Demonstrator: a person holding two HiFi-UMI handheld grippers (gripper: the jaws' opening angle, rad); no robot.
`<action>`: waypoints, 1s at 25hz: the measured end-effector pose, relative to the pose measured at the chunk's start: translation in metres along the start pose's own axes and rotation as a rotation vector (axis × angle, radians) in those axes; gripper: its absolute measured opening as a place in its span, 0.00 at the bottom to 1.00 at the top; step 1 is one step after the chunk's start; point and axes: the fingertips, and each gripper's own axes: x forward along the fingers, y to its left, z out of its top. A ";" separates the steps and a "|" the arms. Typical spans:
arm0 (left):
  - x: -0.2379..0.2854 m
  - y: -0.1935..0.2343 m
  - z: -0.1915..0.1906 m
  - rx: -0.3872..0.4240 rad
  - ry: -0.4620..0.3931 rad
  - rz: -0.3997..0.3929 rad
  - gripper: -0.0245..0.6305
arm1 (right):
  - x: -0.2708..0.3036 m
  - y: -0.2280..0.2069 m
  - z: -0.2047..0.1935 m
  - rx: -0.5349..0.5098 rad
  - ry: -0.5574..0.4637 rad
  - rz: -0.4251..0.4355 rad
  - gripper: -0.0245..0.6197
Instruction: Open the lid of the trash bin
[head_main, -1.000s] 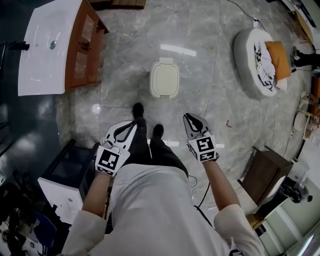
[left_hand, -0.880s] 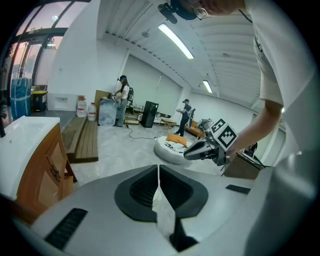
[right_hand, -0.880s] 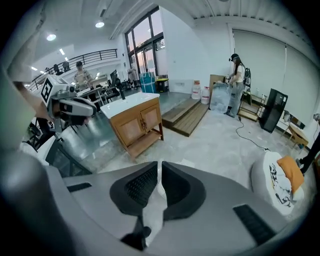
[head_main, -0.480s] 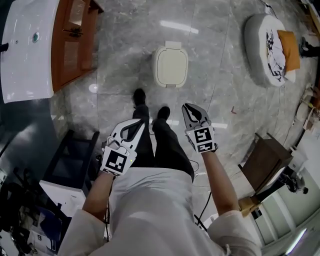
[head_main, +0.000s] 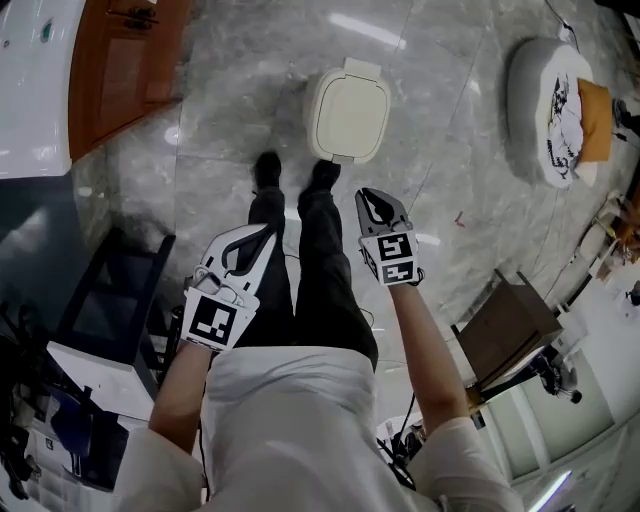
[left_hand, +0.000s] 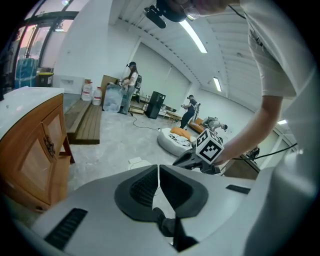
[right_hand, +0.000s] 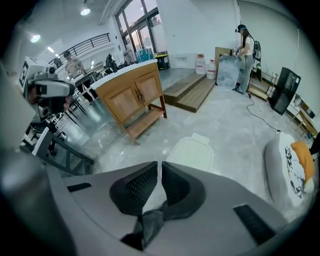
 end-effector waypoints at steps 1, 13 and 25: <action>0.003 0.002 -0.002 -0.004 -0.001 0.010 0.07 | 0.008 -0.001 -0.004 0.003 0.009 0.007 0.10; 0.048 -0.007 -0.064 -0.111 0.037 0.056 0.07 | 0.095 -0.025 -0.062 0.134 0.067 0.042 0.10; 0.084 -0.018 -0.115 -0.151 0.095 0.060 0.07 | 0.153 -0.047 -0.113 0.184 0.117 -0.009 0.15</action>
